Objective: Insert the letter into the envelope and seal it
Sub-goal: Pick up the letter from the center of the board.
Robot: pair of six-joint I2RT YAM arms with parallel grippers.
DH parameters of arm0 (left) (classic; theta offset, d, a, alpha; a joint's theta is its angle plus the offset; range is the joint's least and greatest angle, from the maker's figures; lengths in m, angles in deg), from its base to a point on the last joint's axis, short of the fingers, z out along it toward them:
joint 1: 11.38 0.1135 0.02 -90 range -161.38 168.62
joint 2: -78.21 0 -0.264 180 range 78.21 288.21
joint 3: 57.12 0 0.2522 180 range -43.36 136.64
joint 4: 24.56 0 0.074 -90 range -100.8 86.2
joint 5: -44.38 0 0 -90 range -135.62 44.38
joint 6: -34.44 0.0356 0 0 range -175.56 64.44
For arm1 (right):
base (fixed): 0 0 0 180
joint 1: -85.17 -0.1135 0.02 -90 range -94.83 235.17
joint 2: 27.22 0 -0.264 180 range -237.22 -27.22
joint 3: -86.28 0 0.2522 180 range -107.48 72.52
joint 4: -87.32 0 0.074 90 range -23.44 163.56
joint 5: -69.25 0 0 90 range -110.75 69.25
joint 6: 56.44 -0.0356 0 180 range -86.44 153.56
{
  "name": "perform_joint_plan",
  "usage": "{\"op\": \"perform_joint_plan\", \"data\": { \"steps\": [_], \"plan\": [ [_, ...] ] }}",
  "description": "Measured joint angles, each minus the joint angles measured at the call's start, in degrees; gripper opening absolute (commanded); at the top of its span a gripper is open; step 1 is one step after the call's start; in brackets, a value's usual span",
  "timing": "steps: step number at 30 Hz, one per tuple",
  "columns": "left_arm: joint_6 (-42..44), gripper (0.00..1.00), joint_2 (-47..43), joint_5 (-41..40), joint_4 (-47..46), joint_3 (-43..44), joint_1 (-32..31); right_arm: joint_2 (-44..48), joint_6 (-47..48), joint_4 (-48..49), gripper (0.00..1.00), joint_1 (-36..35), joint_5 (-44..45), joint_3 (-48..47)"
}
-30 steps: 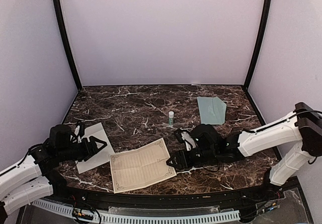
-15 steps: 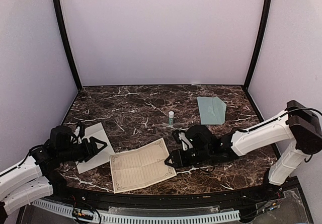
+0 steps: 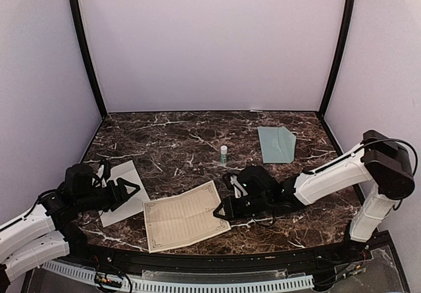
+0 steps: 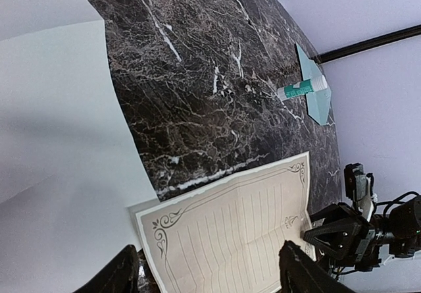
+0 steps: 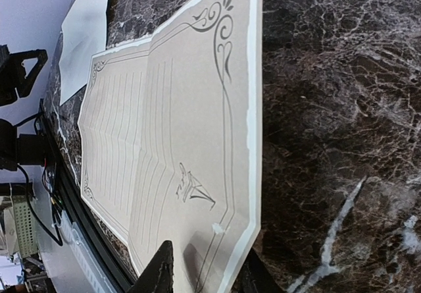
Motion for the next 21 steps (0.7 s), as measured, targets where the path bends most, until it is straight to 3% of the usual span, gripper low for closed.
{"op": "perform_joint_plan", "data": {
  "steps": [7, 10, 16, 21],
  "plan": [
    [0.0, 0.72, -0.1, 0.2, -0.1, 0.0, 0.0, -1.5, -1.5, 0.5, 0.16, 0.0, -0.7, -1.1],
    [0.0, 0.72, -0.2, 0.2, 0.0, 0.0, 0.0, -1.5, -1.9, 0.9, 0.0, 0.0, -0.8, -1.1],
    [0.7, 0.76, 1.7, 0.3, 0.3, 2.1, 0.0, 0.2, -2.7, 1.2, 0.0, 0.0, 0.9, -0.9],
    [7.1, 0.84, 12.2, 1.2, 4.6, 17.8, 0.0, 7.0, -1.7, 1.0, 0.0, 2.0, 2.5, -0.7]
  ]
}}
